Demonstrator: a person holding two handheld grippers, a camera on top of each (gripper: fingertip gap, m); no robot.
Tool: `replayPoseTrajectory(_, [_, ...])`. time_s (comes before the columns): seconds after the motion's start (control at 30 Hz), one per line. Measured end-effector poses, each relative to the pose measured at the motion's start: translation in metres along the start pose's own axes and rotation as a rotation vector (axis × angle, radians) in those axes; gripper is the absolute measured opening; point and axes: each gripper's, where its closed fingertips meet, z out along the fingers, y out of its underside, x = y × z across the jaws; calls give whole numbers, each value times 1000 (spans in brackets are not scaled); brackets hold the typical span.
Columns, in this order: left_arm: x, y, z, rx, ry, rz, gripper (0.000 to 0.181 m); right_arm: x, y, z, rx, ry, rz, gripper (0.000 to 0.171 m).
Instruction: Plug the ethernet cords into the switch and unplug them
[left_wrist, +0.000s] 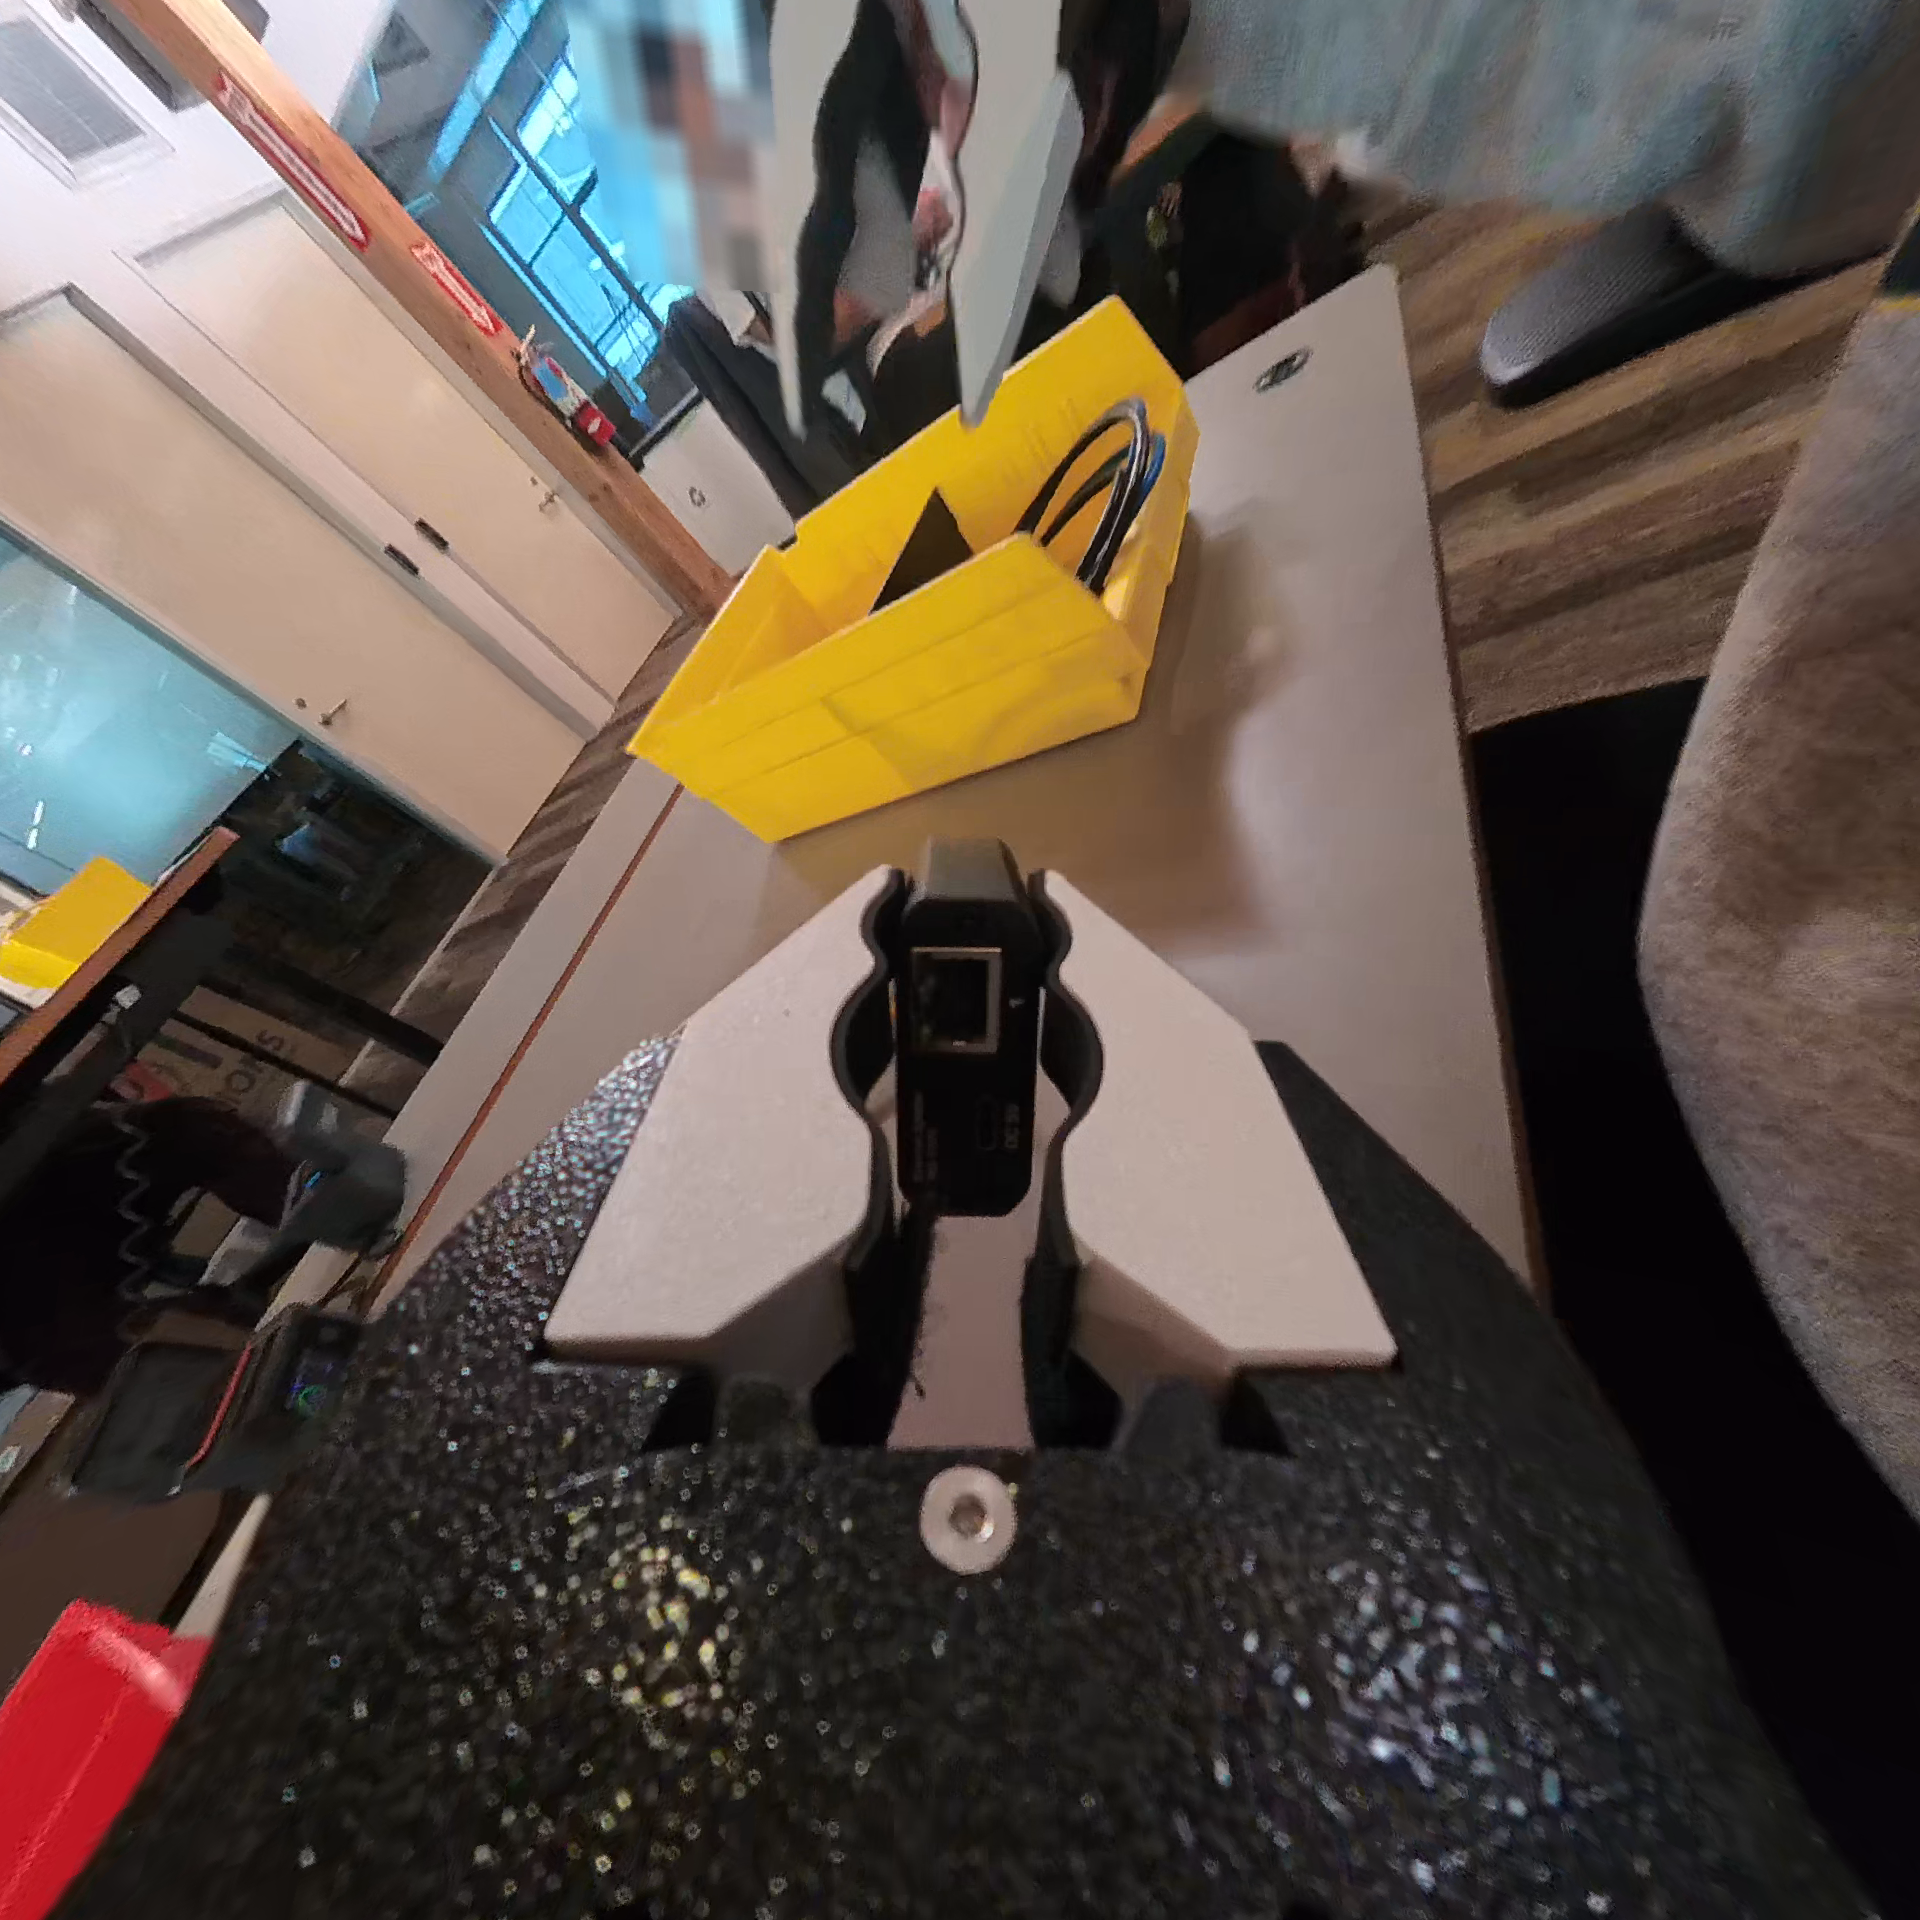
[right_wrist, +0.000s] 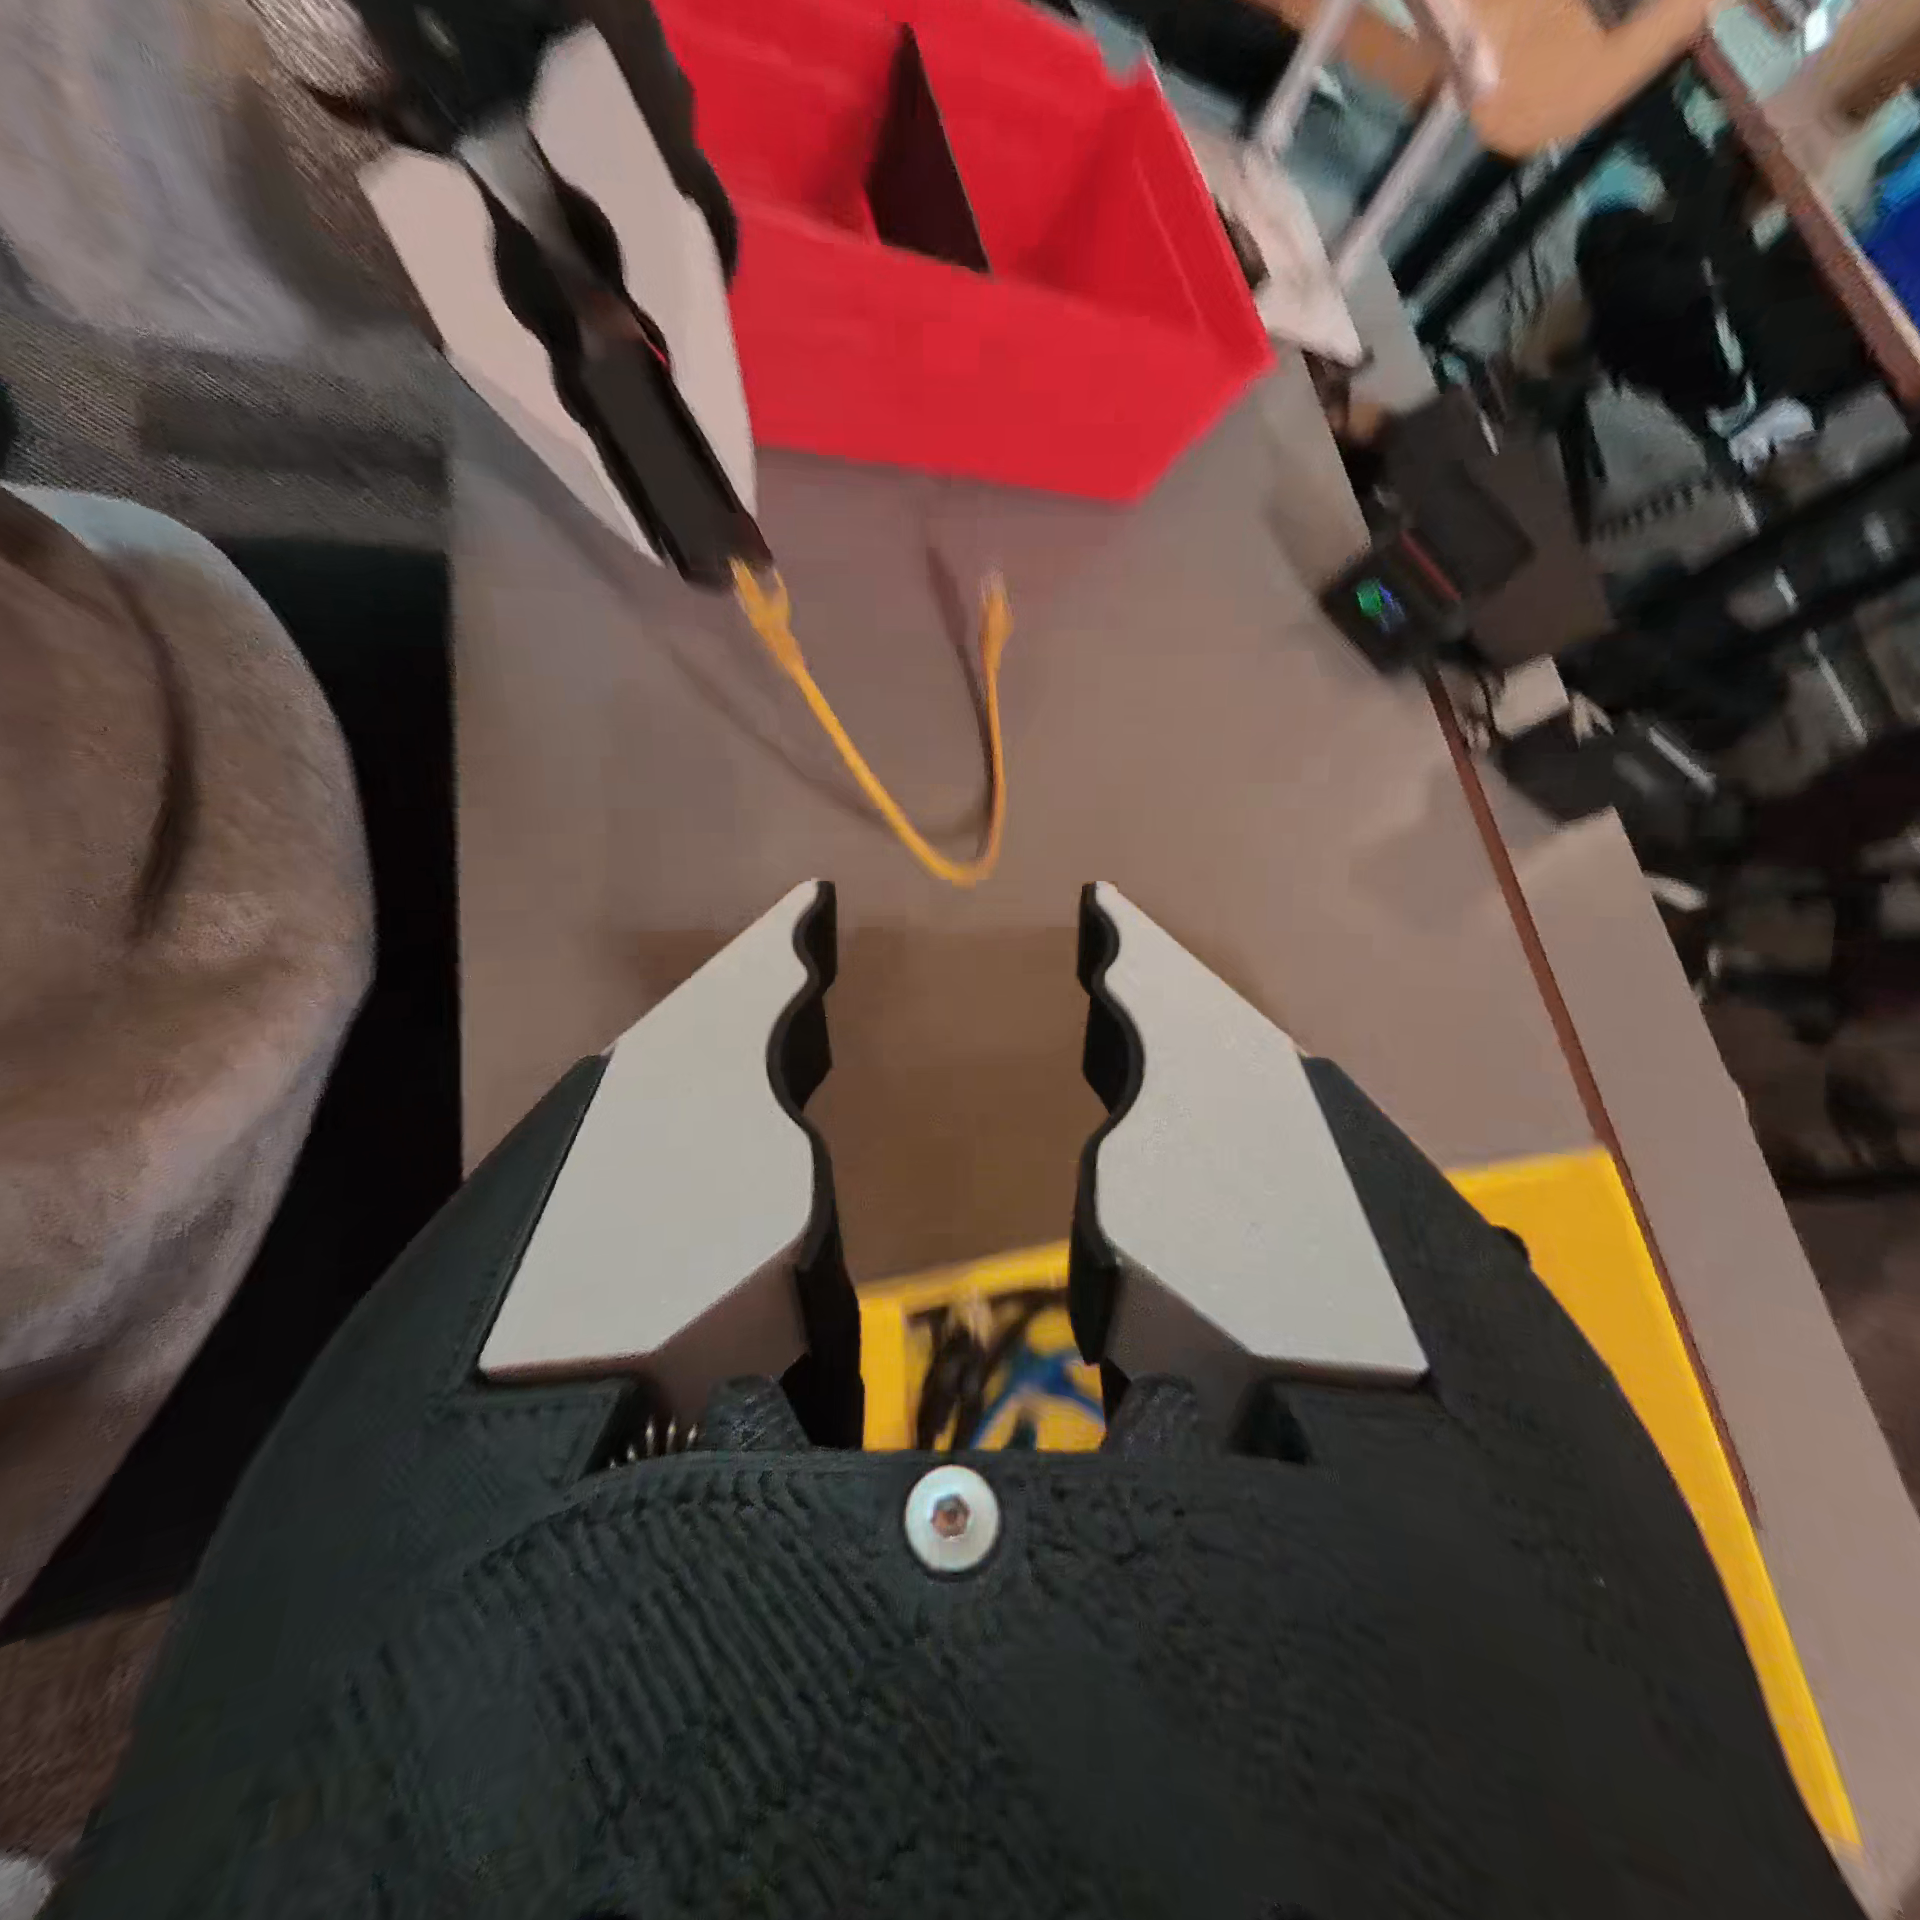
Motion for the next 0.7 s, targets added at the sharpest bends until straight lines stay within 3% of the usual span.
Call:
replayPoseTrajectory(0.17, [5,-19,-6,145,81,-150,21,-40,-37,46,161,-135,-87,40])
replayPoseTrajectory(0.37, [-1,-28,-17,268,141,-292,20,-69,-46,89,276,-219,-46,29])
replayPoseTrajectory(0.5, [4,-29,-16,263,161,-275,20,-77,-51,100,335,-227,-7,28])
replayPoseTrajectory(0.6, [9,-31,-14,263,182,-269,21,-83,-53,103,361,-246,2,12])
replayPoseTrajectory(0.7, [10,-28,-13,238,189,-256,21,-84,-51,104,348,-234,-30,12])
